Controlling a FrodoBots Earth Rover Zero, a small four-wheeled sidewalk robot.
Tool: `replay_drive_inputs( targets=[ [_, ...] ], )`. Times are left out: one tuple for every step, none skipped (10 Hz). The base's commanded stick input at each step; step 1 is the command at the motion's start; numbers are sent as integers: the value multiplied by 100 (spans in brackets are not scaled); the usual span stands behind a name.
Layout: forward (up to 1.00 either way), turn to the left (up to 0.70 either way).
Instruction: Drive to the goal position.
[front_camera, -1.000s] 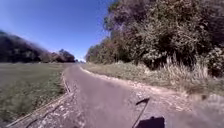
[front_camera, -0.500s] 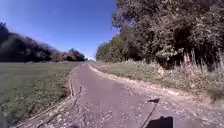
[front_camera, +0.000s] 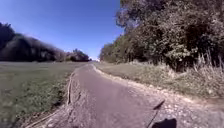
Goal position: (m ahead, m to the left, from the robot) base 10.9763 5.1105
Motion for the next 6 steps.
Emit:
replay_drive_inputs(
  targets=[
    [70, 0],
    [70, 0],
    [70, 0],
    [70, 0],
    [70, 0],
    [70, 1]
  ],
)
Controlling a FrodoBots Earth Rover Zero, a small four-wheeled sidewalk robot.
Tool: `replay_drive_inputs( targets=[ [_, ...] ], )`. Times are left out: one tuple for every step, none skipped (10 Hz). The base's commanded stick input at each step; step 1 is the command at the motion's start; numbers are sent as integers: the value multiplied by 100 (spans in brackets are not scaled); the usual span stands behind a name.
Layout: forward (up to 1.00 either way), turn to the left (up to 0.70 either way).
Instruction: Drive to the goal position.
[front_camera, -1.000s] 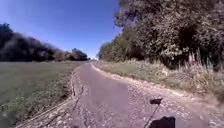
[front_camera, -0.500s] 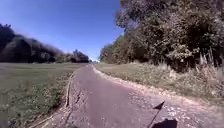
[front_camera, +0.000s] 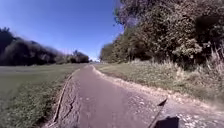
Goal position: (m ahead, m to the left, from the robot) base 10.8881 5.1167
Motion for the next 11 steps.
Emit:
replay_drive_inputs(
  targets=[
    [70, 17],
    [70, 35],
    [70, 35],
    [70, 35],
    [70, 35],
    [70, 35],
    [70, 35],
    [70, 35],
    [70, 35],
    [70, 35],
    [70, 35]
  ],
)
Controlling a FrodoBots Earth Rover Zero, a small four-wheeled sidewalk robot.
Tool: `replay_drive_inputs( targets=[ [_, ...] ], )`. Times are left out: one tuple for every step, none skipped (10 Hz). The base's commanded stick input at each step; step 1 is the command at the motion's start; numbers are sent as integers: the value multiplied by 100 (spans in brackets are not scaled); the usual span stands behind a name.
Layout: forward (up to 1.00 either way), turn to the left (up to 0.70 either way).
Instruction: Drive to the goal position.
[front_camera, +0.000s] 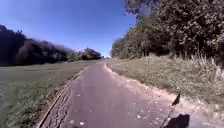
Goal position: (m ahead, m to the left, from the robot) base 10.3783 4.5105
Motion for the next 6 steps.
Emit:
replay_drive_inputs(
  targets=[
    [70, 15],
    [70, 4],
    [70, 1],
    [70, 0],
    [70, 0],
    [70, 0]
  ],
)
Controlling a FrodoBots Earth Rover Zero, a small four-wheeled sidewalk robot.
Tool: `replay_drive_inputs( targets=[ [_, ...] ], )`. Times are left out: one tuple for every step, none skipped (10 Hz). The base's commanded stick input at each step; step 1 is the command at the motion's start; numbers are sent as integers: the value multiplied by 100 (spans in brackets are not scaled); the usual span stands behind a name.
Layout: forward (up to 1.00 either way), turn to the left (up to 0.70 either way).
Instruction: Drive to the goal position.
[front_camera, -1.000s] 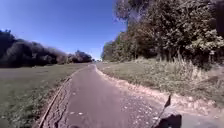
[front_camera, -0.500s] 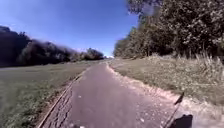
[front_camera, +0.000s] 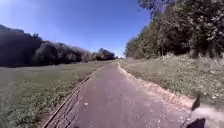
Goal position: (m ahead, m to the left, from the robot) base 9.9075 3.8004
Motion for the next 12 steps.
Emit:
replay_drive_inputs(
  targets=[
    [70, 0],
    [70, 0],
    [70, 0],
    [70, 0],
    [70, 0],
    [70, 0],
    [70, 0],
    [70, 0],
    [70, 0],
    [70, 0],
    [70, 0],
    [70, 0]
  ],
)
